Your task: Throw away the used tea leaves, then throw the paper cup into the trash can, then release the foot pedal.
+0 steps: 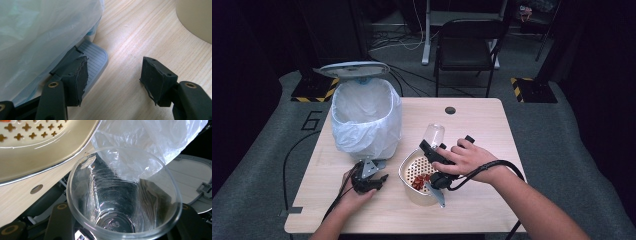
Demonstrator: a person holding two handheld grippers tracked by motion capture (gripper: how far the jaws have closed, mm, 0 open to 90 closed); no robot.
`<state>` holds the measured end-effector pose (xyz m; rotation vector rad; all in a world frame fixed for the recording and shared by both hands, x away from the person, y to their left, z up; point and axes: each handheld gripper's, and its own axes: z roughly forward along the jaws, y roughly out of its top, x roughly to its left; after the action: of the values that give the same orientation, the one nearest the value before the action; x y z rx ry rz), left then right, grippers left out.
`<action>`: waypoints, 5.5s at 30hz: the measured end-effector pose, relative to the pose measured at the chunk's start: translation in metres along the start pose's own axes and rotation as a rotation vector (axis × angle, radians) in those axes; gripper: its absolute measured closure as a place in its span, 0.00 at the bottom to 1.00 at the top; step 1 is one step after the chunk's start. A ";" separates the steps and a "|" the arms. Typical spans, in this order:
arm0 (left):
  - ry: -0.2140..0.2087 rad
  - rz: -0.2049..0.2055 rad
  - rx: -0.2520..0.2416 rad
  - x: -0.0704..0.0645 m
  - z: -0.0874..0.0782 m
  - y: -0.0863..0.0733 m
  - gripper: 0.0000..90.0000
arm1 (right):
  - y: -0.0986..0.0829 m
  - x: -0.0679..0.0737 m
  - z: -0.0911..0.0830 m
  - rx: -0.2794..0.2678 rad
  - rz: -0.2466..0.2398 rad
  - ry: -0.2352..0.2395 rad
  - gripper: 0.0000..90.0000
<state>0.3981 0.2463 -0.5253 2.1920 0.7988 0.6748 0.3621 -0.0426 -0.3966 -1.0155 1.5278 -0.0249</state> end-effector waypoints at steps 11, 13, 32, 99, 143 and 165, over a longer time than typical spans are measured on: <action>-0.001 -0.001 -0.001 0.000 0.000 0.000 0.43 | 0.002 0.001 -0.002 0.016 0.015 -0.022 0.49; -0.001 -0.001 -0.001 0.000 0.000 0.000 0.43 | 0.003 0.001 -0.003 0.016 0.013 -0.024 0.49; -0.005 -0.001 0.000 0.000 0.000 0.000 0.43 | 0.003 -0.004 -0.003 0.000 0.000 -0.010 0.49; -0.013 -0.002 0.009 0.000 -0.001 0.000 0.43 | -0.106 -0.081 0.052 -0.449 1.323 0.786 0.50; 0.017 -0.011 -0.010 -0.002 0.001 0.000 0.43 | -0.140 -0.147 0.092 -0.414 1.817 0.679 0.51; 0.019 -0.010 -0.012 -0.002 0.001 0.000 0.43 | -0.117 -0.177 0.139 -0.399 1.860 0.657 0.50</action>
<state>0.3977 0.2448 -0.5265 2.1725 0.8126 0.6944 0.5194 0.0631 -0.2280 0.5463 2.5951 1.3725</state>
